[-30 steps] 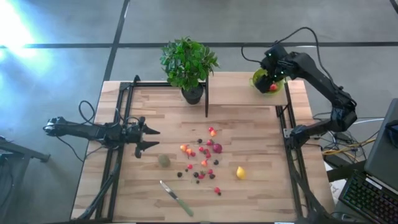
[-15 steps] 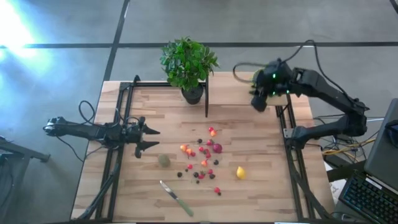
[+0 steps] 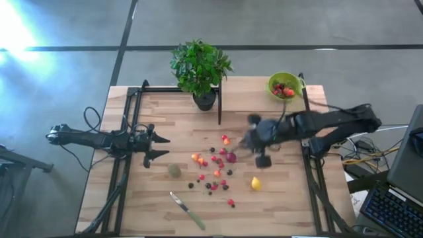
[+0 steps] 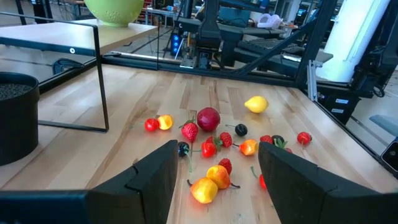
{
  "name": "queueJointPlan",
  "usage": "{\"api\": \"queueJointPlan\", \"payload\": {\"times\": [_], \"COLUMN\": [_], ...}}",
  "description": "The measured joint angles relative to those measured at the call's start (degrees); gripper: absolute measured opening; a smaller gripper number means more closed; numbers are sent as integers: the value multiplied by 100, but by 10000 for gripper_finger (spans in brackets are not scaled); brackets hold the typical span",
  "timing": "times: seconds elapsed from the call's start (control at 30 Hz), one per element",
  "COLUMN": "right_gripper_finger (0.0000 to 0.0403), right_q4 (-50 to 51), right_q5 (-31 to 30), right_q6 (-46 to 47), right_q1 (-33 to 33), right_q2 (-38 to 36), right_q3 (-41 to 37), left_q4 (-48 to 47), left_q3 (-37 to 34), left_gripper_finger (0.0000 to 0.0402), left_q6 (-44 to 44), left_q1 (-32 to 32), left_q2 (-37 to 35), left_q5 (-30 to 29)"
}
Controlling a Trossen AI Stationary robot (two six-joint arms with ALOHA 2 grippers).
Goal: Pick & Place Fruit
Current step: Put the black cherry into the green strainer bowl on the shelf
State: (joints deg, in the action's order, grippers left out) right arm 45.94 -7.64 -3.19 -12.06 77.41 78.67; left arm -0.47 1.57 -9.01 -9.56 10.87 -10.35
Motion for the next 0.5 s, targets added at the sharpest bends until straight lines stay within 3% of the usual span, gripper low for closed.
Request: {"api": "queueJointPlan", "payload": {"times": [0.27, 0.5], "right_gripper_finger": [59, 99], "right_q4": [-66, -76], "right_q5": [5, 24], "right_q6": [-539, -603], "right_q1": [-621, -684], "right_q2": [1037, 1866], "right_q3": [-4, 2], "left_q4": [-2, 0], "left_q3": [0, 1], "left_gripper_finger": [229, 229], "left_q6": [2, 2], "left_q1": [0, -1], "left_q2": [0, 0], "left_q5": [0, 1]}}
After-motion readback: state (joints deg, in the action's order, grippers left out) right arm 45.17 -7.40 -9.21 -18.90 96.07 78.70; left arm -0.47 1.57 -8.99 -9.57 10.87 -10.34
